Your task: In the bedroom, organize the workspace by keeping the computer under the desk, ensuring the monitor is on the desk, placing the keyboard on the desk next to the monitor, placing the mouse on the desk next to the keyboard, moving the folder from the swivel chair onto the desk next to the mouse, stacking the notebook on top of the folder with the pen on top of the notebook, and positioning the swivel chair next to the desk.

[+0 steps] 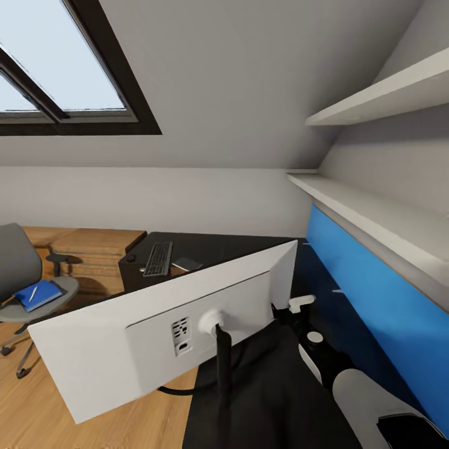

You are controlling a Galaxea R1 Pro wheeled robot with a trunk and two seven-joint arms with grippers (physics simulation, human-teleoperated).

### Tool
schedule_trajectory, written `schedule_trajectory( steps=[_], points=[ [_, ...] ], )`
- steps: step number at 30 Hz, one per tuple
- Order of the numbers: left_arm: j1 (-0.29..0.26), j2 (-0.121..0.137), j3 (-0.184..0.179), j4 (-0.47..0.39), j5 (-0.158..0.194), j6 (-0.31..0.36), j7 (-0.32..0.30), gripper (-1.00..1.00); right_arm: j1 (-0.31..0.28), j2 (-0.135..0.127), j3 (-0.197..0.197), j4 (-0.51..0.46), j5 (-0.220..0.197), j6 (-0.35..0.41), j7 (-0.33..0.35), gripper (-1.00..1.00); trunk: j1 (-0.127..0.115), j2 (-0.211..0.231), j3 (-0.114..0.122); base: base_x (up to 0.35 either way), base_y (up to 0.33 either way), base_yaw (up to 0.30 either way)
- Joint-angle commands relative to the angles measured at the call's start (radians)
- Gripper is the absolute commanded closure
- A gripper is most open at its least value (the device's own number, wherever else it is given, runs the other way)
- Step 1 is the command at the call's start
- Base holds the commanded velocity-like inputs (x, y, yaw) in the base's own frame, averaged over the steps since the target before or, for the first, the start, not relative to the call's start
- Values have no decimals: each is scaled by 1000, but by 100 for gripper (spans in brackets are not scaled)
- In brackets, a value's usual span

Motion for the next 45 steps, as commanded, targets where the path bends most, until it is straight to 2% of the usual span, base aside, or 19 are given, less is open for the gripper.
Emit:
schedule_trajectory(
  steps=[1, 21, 39, 42, 45],
  points=[
    [-1, 0, -4, 1, 10, -4, -1, -100, -1, 0, 1, 1, 8, -2, -1, -100, 0, -2, -2, -277, 0, 0],
    [-1, -1, -6, 0, 9, 0, -1, -100, -1, 2, 2, 1, 5, -3, -4, -100, 0, -2, -2, -289, 94, 0],
    [-1, -1, -6, 1, 9, 0, -1, -100, -1, 4, 6, 1, 4, -37, -2, -100, 0, -2, -2, -23, 2, 0],
    [-1, -1, -6, 1, 9, 2, -1, -100, 0, 20, 5, 1, 5, -40, -2, -100, 0, -2, -2, -10, 0, 0],
    [-1, -1, -6, 1, 9, 3, -1, -100, 0, 23, 5, 1, 5, -41, -2, -100, 0, -2, -2, -127, 0, 0]
  ],
)
